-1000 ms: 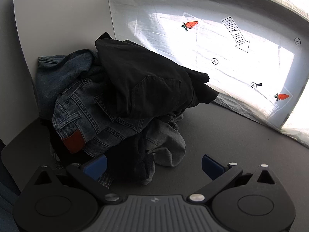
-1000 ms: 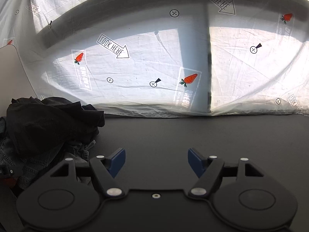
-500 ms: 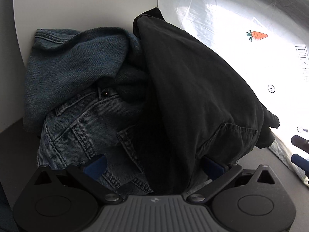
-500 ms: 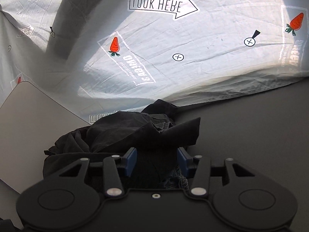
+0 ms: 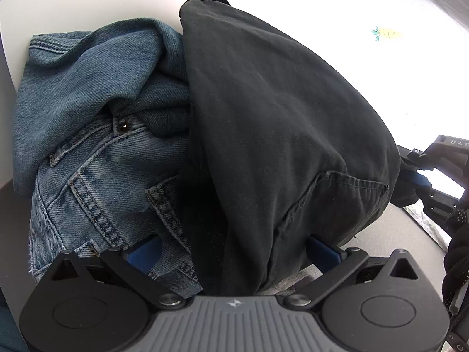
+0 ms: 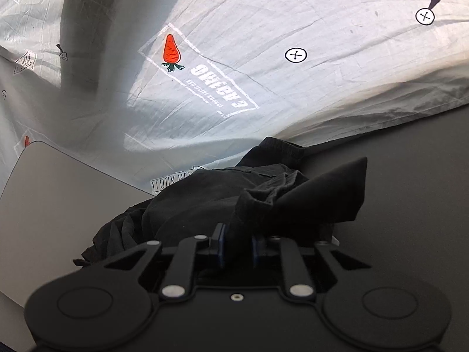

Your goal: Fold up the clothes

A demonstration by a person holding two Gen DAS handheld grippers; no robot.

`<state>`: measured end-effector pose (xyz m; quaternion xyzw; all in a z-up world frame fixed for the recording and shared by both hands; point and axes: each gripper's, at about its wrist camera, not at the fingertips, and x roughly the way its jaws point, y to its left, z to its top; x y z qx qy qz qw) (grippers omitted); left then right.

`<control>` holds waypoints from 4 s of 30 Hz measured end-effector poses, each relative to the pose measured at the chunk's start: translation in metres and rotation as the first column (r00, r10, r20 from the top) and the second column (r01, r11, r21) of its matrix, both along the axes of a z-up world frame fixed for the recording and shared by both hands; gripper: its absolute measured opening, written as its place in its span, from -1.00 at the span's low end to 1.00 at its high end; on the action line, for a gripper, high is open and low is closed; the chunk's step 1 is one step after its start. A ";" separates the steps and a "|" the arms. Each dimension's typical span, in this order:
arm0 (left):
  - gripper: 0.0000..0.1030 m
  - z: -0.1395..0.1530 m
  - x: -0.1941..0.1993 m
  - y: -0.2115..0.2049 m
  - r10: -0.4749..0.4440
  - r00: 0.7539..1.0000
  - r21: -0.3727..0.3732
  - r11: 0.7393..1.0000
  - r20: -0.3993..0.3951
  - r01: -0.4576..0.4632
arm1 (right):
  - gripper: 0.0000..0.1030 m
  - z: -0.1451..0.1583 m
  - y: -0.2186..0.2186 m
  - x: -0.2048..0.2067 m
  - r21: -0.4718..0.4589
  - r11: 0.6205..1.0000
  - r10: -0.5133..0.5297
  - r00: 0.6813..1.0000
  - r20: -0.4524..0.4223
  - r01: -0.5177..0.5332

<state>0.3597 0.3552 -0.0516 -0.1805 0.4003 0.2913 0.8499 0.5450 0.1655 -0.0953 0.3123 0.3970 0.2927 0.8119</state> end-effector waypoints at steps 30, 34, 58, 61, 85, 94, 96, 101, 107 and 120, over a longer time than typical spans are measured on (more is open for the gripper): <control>1.00 0.007 -0.122 -0.396 -0.353 0.932 -0.063 0.931 0.079 0.359 | -0.63 0.037 -0.741 -0.236 -0.756 0.021 -0.633 0.594 0.496 0.654; 1.00 -0.023 -0.118 -0.414 -0.329 0.944 -0.106 0.938 0.021 0.329 | -0.21 -0.011 -0.718 -0.253 -0.786 0.163 -0.631 0.675 0.382 0.597; 1.00 -0.072 -0.116 -0.234 -0.234 0.969 -0.184 0.959 -0.084 0.215 | 0.19 -0.004 -0.395 -0.202 -0.652 0.652 -0.256 0.922 0.290 0.386; 1.00 -0.092 -0.101 -0.199 -0.253 0.964 -0.241 0.944 -0.088 0.225 | 0.25 -0.011 -0.345 -0.192 -0.650 0.676 -0.215 0.937 0.277 0.347; 1.00 -0.181 0.020 -0.081 -0.299 0.935 -0.412 0.889 -0.191 0.200 | 0.08 -0.128 -0.062 -0.082 -0.763 0.628 0.313 0.947 0.072 -0.150; 1.00 -0.158 0.004 -0.089 -0.293 0.943 -0.379 0.900 -0.160 0.216 | -0.79 -0.082 -0.112 -0.115 -0.750 0.658 0.206 0.941 0.268 0.069; 1.00 -0.147 -0.001 -0.096 -0.302 0.943 -0.360 0.903 -0.140 0.236 | -0.81 -0.053 -0.145 -0.138 -0.734 0.655 0.138 0.927 0.350 0.180; 1.00 -0.119 -0.025 -0.131 -0.351 0.933 -0.328 0.894 -0.086 0.306 | -0.82 0.006 -0.251 -0.209 -0.687 0.568 -0.105 0.868 0.486 0.453; 1.00 -0.115 -0.054 -0.171 -0.418 0.904 -0.315 0.873 -0.090 0.373 | -0.81 -0.012 -0.397 -0.297 -0.781 0.298 -0.505 0.785 0.359 0.549; 1.00 -0.122 -0.063 -0.217 -0.409 0.911 -0.339 0.864 -0.043 0.372 | -0.18 -0.038 -0.417 -0.320 -0.868 0.280 -0.364 0.882 0.299 0.410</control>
